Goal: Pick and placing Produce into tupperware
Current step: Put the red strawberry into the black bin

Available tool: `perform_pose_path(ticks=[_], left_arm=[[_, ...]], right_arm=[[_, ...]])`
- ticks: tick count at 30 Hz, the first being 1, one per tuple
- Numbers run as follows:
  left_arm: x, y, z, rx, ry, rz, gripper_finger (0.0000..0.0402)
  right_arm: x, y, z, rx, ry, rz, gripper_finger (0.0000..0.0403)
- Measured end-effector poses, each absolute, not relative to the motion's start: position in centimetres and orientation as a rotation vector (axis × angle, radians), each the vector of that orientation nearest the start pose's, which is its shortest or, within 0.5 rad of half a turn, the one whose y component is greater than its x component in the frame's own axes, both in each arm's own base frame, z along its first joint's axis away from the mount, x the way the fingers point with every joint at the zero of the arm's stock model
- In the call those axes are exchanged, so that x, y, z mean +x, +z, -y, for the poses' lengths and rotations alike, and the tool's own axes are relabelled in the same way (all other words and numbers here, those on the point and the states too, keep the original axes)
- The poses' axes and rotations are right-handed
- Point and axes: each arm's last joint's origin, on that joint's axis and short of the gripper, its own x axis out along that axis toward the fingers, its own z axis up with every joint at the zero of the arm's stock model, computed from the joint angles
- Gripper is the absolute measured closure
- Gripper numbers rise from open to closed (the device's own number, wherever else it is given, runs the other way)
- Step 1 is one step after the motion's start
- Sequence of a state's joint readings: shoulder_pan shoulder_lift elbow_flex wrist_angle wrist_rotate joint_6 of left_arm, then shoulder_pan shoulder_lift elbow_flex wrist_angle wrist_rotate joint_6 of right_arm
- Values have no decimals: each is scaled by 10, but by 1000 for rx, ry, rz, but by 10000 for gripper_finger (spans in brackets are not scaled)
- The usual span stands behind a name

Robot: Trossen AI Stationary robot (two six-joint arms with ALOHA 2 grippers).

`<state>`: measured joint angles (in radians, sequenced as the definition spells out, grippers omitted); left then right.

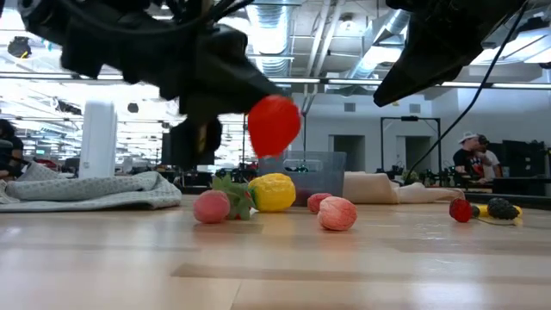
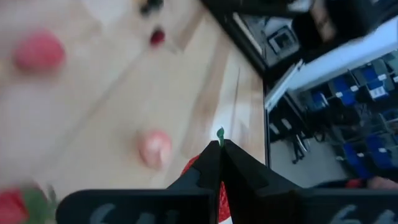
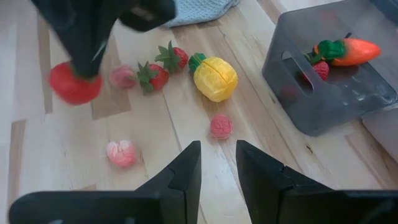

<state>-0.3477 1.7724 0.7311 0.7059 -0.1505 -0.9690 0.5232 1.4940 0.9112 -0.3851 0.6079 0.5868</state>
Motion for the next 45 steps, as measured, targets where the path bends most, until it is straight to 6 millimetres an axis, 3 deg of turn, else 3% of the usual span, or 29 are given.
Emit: perform_pose_path(ticks=[8, 14, 22, 28, 34, 45], left_arm=[[317, 198, 74, -718, 31, -222, 401], [312, 221, 36, -650, 117, -158, 401], [313, 215, -21, -589, 276, -178, 401], [308, 210, -51, -581, 380, -197, 401], [304, 210, -71, -642, 347, -203, 401], [300, 205, -83, -652, 390, -244, 401]], right_arm=[[259, 207, -130, 26, -324, -739, 280], [259, 207, -130, 26, -324, -739, 280], [259, 207, -130, 25, -323, -739, 280], [259, 207, -130, 25, -323, -740, 280], [259, 207, -130, 24, -323, -739, 280], [259, 207, -130, 27, -322, -737, 280]])
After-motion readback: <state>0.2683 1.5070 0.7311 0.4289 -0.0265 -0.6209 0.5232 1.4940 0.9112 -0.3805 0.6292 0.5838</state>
